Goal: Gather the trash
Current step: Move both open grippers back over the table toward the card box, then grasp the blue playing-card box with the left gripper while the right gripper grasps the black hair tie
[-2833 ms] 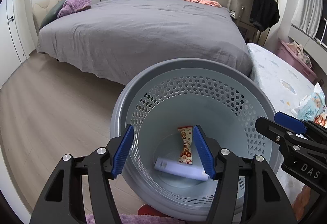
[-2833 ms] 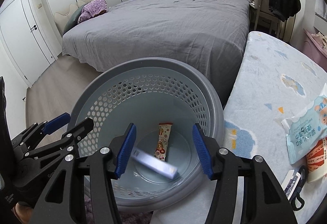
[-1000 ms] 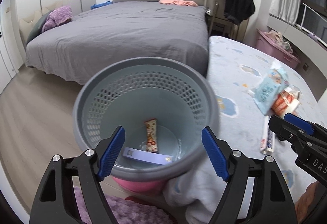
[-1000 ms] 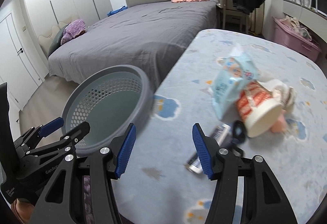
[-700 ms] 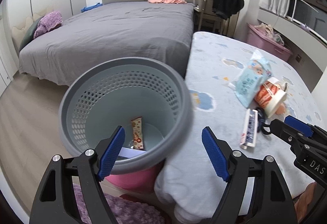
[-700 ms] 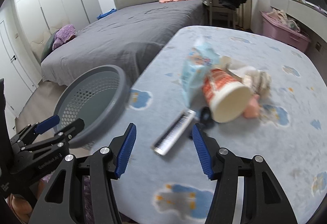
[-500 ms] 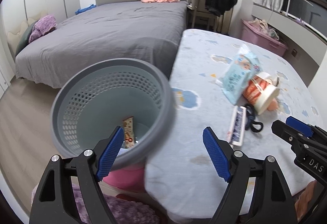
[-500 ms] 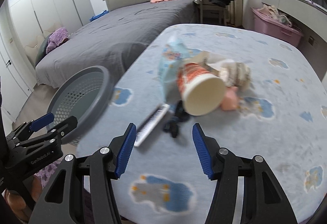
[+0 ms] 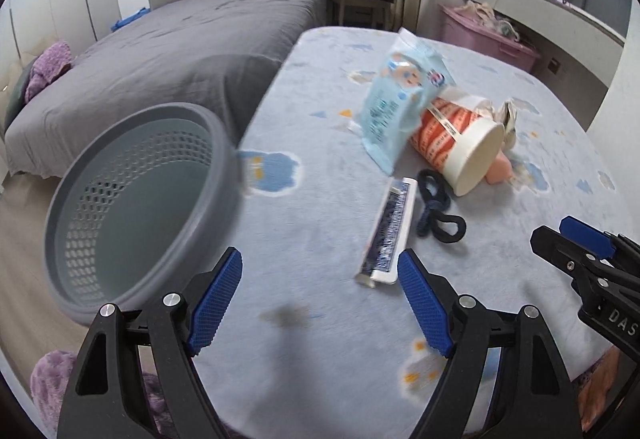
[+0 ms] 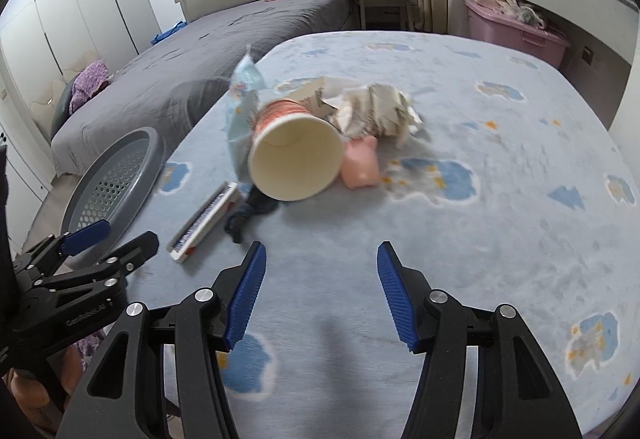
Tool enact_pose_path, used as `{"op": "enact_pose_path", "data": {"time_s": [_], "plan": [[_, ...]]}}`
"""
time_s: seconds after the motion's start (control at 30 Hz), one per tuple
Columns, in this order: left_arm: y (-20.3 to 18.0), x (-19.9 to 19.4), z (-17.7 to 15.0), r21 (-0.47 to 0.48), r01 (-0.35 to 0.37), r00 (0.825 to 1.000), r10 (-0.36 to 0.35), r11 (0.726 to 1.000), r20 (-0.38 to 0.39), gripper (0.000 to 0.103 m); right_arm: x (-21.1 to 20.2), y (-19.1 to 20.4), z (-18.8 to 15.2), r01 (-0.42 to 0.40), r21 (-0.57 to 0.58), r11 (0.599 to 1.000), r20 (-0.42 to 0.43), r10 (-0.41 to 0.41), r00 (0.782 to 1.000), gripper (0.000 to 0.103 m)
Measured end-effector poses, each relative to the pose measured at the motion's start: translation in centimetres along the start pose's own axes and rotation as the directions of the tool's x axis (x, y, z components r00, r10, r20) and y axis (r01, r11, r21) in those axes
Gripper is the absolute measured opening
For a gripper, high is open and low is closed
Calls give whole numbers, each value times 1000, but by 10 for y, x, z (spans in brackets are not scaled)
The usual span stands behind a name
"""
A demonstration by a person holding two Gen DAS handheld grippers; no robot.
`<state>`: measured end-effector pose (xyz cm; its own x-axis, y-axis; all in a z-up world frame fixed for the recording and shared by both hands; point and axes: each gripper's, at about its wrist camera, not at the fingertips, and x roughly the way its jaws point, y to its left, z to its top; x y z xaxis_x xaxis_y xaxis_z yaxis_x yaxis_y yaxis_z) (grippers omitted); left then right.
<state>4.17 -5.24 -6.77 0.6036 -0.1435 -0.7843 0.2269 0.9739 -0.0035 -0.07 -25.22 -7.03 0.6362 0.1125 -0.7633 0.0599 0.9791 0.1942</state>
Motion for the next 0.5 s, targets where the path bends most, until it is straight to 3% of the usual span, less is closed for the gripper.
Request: {"op": "enact_pose_path", "data": {"time_s": [0.4, 0.5], "plan": [[-22, 38, 3, 41, 15, 999, -14, 999, -37, 78, 8, -15, -4, -34, 42, 999, -13, 34, 999, 56], [-24, 45, 5, 41, 23, 999, -21, 999, -41, 71, 10, -14, -5, -37, 45, 998, -17, 38, 999, 56]]}}
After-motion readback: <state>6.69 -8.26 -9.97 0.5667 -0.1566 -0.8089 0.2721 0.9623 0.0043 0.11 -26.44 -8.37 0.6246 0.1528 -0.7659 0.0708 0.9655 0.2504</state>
